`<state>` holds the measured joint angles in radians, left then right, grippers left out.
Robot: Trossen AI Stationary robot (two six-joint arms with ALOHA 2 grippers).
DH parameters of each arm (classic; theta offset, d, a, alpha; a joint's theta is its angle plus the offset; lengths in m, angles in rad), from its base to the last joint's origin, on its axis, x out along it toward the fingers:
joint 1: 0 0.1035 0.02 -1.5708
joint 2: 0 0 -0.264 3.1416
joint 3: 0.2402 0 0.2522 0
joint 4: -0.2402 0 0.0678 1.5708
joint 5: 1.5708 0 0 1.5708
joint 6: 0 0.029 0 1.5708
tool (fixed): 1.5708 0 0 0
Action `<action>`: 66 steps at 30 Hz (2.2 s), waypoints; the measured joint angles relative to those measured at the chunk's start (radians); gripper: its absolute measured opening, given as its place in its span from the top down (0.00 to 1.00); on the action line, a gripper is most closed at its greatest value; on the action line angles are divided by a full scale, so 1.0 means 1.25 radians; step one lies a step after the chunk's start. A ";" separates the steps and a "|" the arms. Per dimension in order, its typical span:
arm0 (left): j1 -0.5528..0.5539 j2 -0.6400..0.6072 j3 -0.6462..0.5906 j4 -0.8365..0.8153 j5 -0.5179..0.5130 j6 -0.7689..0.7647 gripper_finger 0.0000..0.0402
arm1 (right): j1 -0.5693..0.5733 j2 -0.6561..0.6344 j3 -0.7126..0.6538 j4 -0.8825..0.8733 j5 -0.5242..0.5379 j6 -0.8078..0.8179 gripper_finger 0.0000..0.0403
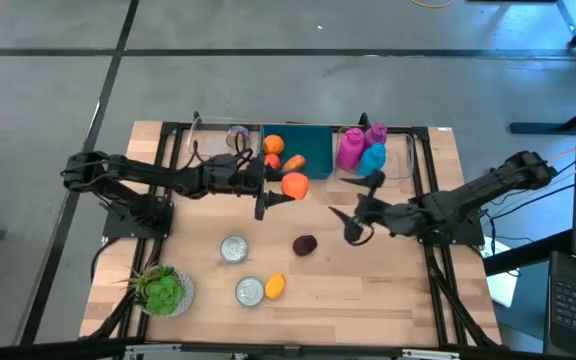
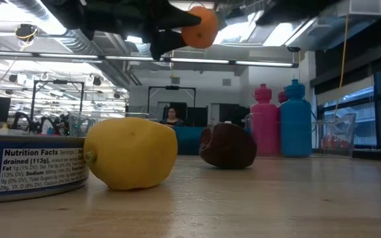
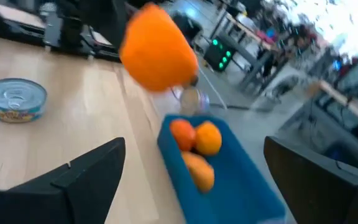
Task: Pick & Place Food Item
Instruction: Put the orange into the blue bin
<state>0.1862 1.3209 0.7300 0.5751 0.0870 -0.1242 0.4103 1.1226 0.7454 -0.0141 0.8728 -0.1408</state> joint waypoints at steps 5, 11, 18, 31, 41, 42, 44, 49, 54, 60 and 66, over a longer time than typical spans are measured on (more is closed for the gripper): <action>0.061 0.000 -0.001 -0.001 0.062 0.031 0.43 | -0.001 -0.103 -0.152 0.050 0.056 0.135 0.05; 0.123 0.011 -0.013 0.011 0.123 0.041 0.43 | 0.000 -0.144 -0.288 0.237 0.034 0.169 0.05; 0.195 0.012 -0.165 0.239 0.141 -0.026 0.43 | -0.001 -0.143 -0.317 0.305 0.022 0.169 0.05; 0.259 0.027 -0.009 -0.141 -0.006 0.058 0.43 | -0.044 -0.139 -0.317 0.312 -0.032 0.240 0.05; 0.279 0.196 0.214 -0.360 -0.042 0.085 0.43 | -0.062 -0.090 -0.317 0.358 -0.043 0.256 0.05; 0.279 0.218 0.241 -0.382 -0.045 0.085 0.43 | -0.064 -0.084 -0.317 0.356 -0.045 0.256 0.05; 0.281 0.257 0.297 -0.427 -0.048 0.094 0.43 | -0.067 -0.075 -0.317 0.358 -0.060 0.256 0.05; 0.283 0.347 0.438 -0.571 -0.097 0.097 0.43 | -0.072 -0.066 -0.317 0.356 -0.086 0.256 0.05; 0.287 0.420 0.541 -0.668 -0.113 0.091 0.43 | -0.072 -0.066 -0.317 0.356 -0.086 0.252 0.05; 0.288 0.474 0.593 -0.705 -0.122 0.052 0.43 | -0.072 -0.066 -0.317 0.355 -0.134 0.235 0.05; 0.293 0.514 0.613 -0.710 -0.131 0.011 0.43 | -0.072 -0.066 -0.317 0.352 -0.152 0.234 0.05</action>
<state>0.5525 1.9637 1.4960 -0.3128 -0.0762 -0.1110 0.3199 1.0401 0.3489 0.4260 0.6825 0.1513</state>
